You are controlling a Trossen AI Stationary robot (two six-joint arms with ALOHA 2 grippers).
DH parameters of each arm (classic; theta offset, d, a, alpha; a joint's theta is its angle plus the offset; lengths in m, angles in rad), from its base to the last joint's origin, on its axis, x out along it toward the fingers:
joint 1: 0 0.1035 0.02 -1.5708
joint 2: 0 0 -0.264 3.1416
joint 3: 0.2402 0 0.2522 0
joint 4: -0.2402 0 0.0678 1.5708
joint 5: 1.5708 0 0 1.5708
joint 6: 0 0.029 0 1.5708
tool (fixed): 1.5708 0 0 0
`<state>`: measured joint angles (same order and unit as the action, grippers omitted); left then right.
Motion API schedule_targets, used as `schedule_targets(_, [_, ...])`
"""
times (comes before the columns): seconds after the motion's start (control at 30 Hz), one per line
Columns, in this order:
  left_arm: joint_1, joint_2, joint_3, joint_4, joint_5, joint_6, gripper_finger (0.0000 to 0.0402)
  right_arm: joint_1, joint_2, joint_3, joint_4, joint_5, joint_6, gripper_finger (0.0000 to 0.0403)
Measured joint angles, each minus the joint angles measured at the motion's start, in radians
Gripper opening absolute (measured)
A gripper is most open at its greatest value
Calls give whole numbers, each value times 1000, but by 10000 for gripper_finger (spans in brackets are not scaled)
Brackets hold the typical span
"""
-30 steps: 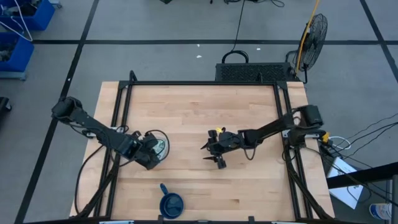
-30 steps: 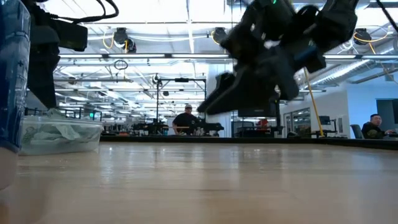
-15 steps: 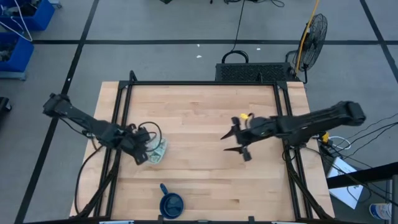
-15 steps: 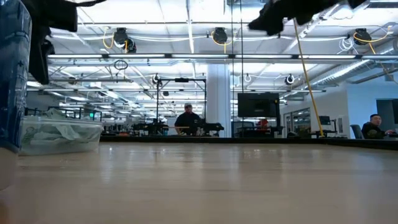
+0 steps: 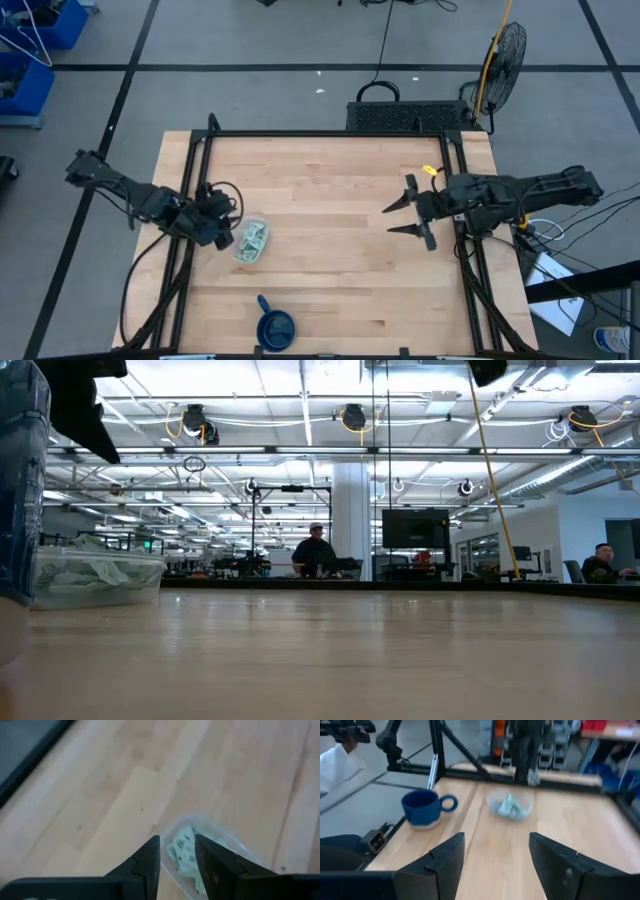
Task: Pick and place Stevia / Truvia into bins
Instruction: Return to Home Position
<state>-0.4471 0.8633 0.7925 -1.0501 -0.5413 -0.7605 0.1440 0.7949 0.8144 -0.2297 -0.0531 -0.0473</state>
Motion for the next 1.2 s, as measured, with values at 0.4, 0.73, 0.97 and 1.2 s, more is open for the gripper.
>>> schedule_targets(0.4, [1,-255,0,3,-167,19,129,-1,-258,-412,288,28,91,215])
schedule_targets(0.73, [0,-486,-152,219,-187,153,129,-45,-626,-622,321,28,85,215])
schedule_targets(0.97, [0,-654,-337,470,-131,340,129,-68,-786,-677,296,27,88,215])
schedule_targets(1.2, [0,-792,-492,643,-52,472,129,-98,-785,-688,216,86,104,215])
